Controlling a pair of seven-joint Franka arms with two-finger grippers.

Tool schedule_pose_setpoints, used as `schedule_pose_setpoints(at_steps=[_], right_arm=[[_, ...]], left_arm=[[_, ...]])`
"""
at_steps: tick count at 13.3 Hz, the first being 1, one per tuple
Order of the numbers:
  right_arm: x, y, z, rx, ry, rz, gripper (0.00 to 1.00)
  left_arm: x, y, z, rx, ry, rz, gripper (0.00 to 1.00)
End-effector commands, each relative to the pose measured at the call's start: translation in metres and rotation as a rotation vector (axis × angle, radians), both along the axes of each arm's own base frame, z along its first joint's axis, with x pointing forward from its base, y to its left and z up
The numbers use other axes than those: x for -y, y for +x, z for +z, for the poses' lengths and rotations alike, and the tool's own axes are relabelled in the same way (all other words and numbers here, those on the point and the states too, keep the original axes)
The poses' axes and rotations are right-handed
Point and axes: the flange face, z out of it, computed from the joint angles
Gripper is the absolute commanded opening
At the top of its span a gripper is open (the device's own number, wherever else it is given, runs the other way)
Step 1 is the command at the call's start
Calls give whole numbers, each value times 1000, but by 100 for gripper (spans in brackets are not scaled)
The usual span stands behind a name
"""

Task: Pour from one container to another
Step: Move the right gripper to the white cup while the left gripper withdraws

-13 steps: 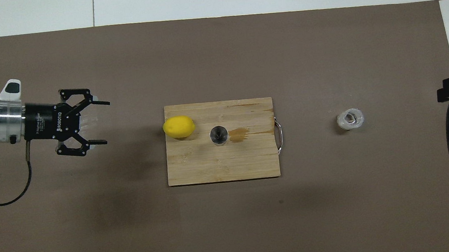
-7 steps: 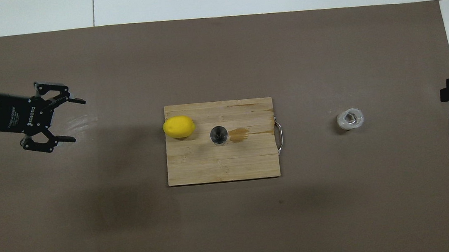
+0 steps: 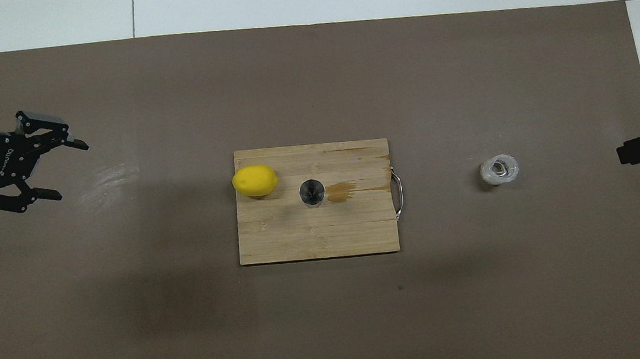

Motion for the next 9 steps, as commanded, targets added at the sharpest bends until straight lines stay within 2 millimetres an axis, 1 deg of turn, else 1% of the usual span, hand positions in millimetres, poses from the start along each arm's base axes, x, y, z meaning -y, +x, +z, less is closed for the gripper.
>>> schedule_pose_setpoints(at_steps=[1, 2, 3, 4, 5, 7, 9], right_arm=[[1, -1, -21, -5, 4, 157, 100], [1, 3, -32, 7, 2, 229, 100], [-1, 5, -39, 20, -1, 302, 100], [-3, 6, -46, 14, -1, 362, 100], [-4, 12, -53, 17, -1, 432, 100], [-4, 22, -69, 20, -4, 569, 100], [-2, 30, -90, -11, 8, 667, 100]], left_arm=[[-30, -1, 12, 42, 34, -90, 100], [-33, -2, 11, 49, 37, -126, 100], [-39, -2, 12, 65, 43, -151, 100], [-39, 0, 21, 92, 52, -175, 100], [-39, 0, 34, 113, 62, -196, 100], [-40, 1, 53, 142, 93, -273, 100], [-32, 3, 71, 183, 133, -351, 100]])
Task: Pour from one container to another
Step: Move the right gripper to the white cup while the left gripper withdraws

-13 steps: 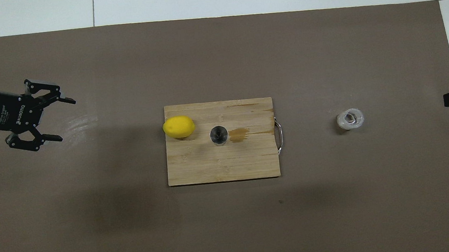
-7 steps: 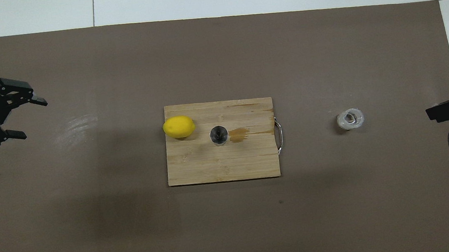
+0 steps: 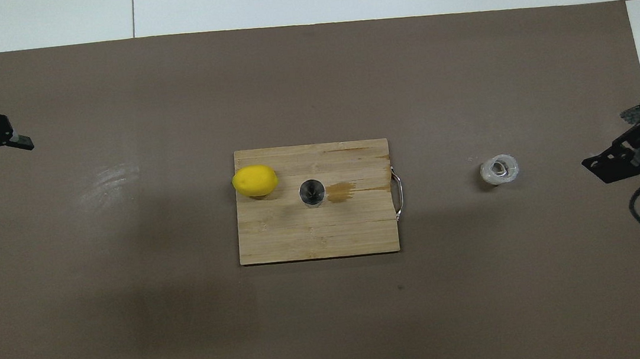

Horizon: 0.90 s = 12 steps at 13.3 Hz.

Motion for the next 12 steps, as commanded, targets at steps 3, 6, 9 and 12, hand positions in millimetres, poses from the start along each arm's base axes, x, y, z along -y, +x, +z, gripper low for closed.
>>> schedule_pose_setpoints(at_steps=[3, 6, 9, 12], right_arm=[[-2, 19, -41, -24, 39, 207, 100], [-6, 36, -82, -65, 76, 309, 100], [-16, 48, -112, -48, 85, 451, 100], [-23, 42, -145, -27, 79, 552, 100]], left_arm=[[14, 2, 37, 75, 78, -123, 100], [20, 5, 53, 150, 111, -241, 100], [29, -6, 82, 206, 150, -358, 100], [57, -32, 97, 152, 208, -492, 100]])
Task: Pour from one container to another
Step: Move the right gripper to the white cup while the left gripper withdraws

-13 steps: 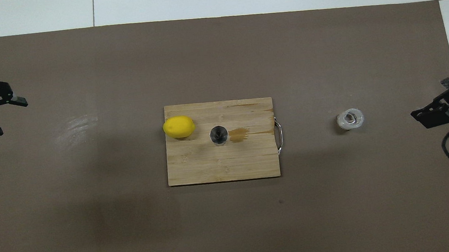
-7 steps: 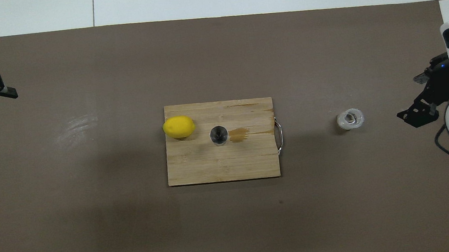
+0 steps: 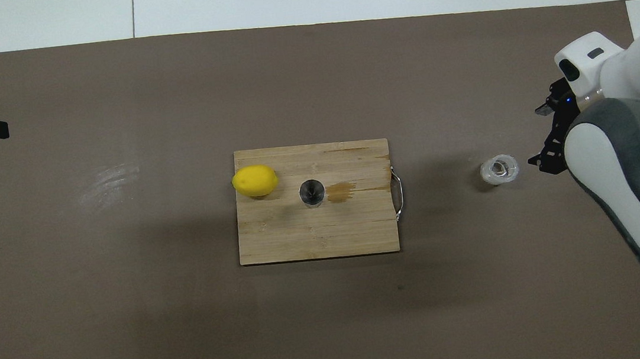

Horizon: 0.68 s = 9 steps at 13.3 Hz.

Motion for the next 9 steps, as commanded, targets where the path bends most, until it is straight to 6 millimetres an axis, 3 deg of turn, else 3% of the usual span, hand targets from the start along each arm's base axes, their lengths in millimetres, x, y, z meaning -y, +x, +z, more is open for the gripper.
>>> schedule_pose_setpoints(at_steps=[1, 4, 6, 9], right_arm=[[0, -11, -24, 21, 23, 83, 100], [4, -25, -62, 3, 23, 134, 100], [4, -27, -76, 14, 23, 180, 100], [6, -28, -101, 20, 23, 232, 100]], left_arm=[[25, -24, 13, -46, 86, -95, 100], [50, -45, 11, -56, 103, -141, 100], [52, -48, -1, -50, 108, -142, 100], [51, -60, 4, -36, 109, -131, 100]])
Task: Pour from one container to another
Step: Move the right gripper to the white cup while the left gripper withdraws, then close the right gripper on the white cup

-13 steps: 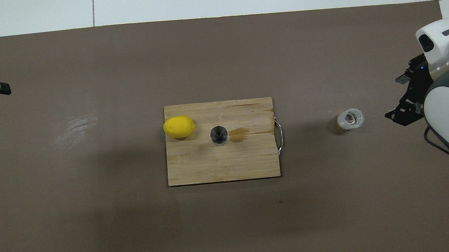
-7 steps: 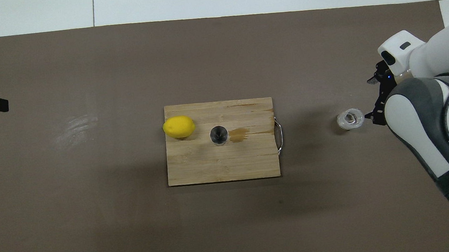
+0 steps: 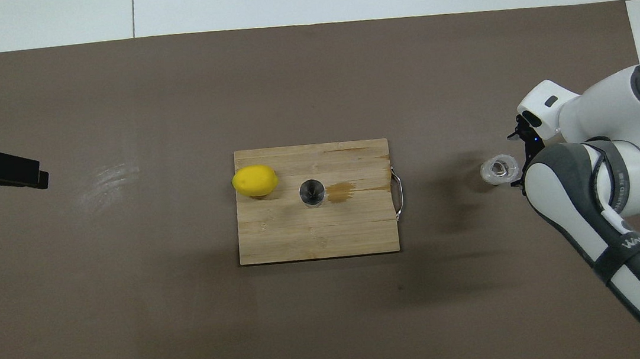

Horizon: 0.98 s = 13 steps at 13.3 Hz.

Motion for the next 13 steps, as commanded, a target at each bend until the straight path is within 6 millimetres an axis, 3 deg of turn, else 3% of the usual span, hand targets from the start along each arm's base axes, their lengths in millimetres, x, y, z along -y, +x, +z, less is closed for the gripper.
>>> schedule_pose_setpoints(at_steps=[1, 5, 8, 12, 13], right_arm=[[4, -5, -21, 21, 20, 69, 100], [5, -10, -43, 44, 16, 103, 100], [3, -14, -58, 45, 14, 112, 100], [4, -15, -60, 58, 24, 97, 100], [3, -15, -59, 60, 31, 91, 88]], left_arm=[[-9, -20, 4, 42, 22, 4, 100], [-6, -40, -18, 34, 27, 5, 100], [-10, -38, -21, 26, 79, 5, 100], [-6, -37, -24, -5, 96, 36, 100], [-4, -35, -27, -7, 95, 40, 100]])
